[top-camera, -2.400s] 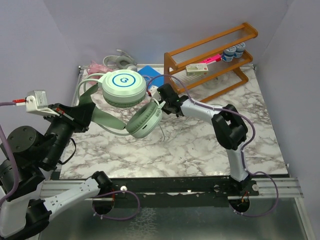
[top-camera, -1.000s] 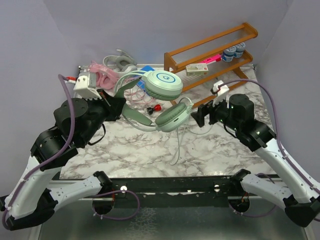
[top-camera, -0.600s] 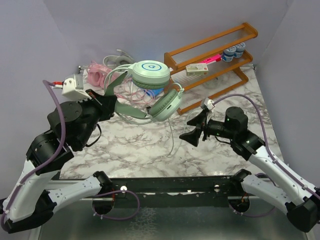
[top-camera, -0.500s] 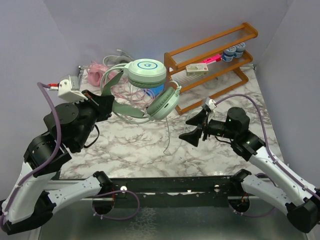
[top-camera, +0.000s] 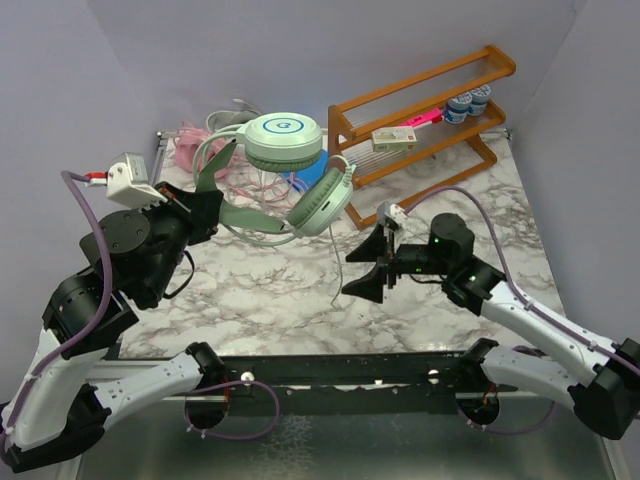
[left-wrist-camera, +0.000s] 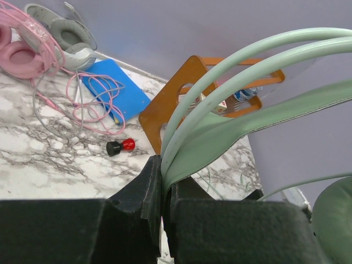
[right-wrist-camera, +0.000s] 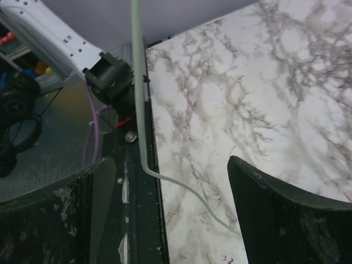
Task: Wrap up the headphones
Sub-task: Wrap the headphones cable around the headphones.
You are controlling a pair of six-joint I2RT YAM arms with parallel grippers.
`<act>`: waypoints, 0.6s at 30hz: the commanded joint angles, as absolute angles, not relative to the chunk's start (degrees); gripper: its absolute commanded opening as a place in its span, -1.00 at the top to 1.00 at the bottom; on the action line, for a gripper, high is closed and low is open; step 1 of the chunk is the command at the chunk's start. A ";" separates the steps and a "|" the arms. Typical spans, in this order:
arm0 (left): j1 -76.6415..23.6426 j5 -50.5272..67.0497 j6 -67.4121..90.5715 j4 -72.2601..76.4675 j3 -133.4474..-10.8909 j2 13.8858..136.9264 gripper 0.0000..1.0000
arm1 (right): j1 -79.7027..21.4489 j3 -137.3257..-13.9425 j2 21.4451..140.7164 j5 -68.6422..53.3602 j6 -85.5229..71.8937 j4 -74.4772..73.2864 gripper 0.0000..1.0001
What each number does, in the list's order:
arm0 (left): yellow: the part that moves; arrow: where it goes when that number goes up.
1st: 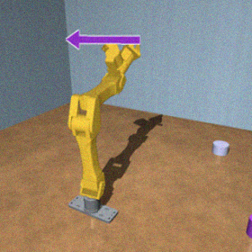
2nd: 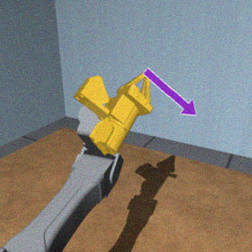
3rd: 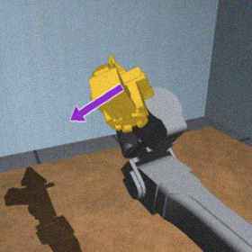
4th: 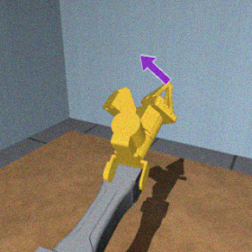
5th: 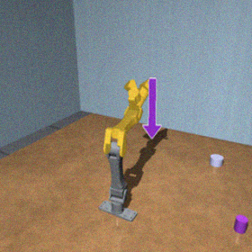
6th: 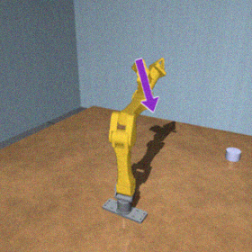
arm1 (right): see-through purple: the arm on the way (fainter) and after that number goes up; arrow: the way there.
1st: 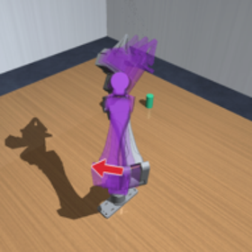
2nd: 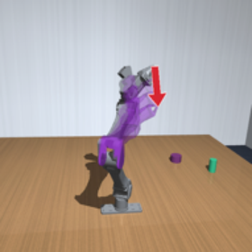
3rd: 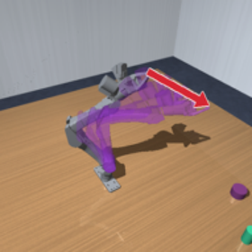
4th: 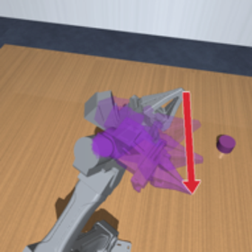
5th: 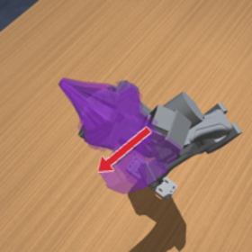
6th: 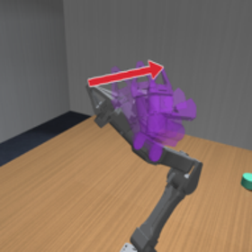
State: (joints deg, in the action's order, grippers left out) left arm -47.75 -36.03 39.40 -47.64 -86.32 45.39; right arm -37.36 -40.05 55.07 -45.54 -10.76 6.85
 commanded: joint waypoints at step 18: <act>-47.94 -33.39 41.51 -42.72 -90.43 44.10 1.00 | -52.55 -28.78 75.52 -27.28 -15.44 41.11 0.55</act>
State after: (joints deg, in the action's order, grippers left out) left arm -47.75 -35.51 39.38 -47.66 -87.74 45.39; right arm -52.47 -28.71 73.38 -32.12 -13.45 29.30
